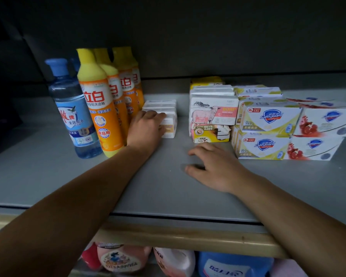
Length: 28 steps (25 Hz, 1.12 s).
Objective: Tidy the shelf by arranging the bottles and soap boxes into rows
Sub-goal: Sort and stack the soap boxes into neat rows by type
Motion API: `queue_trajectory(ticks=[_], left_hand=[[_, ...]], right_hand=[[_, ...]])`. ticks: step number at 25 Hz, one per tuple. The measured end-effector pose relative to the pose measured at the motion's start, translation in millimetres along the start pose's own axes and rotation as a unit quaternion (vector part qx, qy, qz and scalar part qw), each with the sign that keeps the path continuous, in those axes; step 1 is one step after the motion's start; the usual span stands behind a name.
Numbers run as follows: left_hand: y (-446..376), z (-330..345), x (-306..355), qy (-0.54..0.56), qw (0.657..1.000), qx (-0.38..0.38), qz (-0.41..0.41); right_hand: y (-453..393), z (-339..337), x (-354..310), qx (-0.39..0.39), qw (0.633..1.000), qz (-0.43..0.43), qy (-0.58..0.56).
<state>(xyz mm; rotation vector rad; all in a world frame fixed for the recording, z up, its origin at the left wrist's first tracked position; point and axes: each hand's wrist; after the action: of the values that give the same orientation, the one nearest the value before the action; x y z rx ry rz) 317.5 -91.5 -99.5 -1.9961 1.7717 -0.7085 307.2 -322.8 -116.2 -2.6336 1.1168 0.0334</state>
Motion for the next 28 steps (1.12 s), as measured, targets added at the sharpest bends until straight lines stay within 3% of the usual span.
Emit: queue_trajectory(ticks=[11, 17, 19, 22, 25, 28], left_hand=[[-11, 12, -1, -0.007, 1.0, 0.002, -0.016], [-16, -3, 8, 0.003, 0.998, -0.036, -0.051], [-24, -15, 22, 0.1, 0.994, 0.008, -0.054], [-32, -32, 60, 0.302, 0.952, 0.051, -0.002], [-30, -27, 85, 0.2, 0.977, -0.005, 0.07], [-25, -18, 90, 0.119, 0.99, 0.031, 0.073]], right_hand=[[-2, 0, -1, 0.006, 1.0, 0.004, -0.018], [-3, 0, 0, 0.003, 1.0, 0.006, -0.018], [-3, 0, 0, 0.009, 1.0, 0.006, -0.018], [-5, 1, 0, 0.004, 1.0, 0.006, -0.017], [-4, 0, 0, 0.003, 1.0, 0.004, -0.025], [-1, -1, 1, 0.0, 1.0, 0.003, -0.031]])
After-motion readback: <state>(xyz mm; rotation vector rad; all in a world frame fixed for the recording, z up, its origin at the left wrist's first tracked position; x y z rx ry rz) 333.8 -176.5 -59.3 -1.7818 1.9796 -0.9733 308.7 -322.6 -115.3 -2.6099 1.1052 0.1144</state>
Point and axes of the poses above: each hand's wrist, its own y-axis away from the middle knuckle, its own z-axis out of the palm, x = y × z, and after that the axes turned 7 degrees about y, right-handed
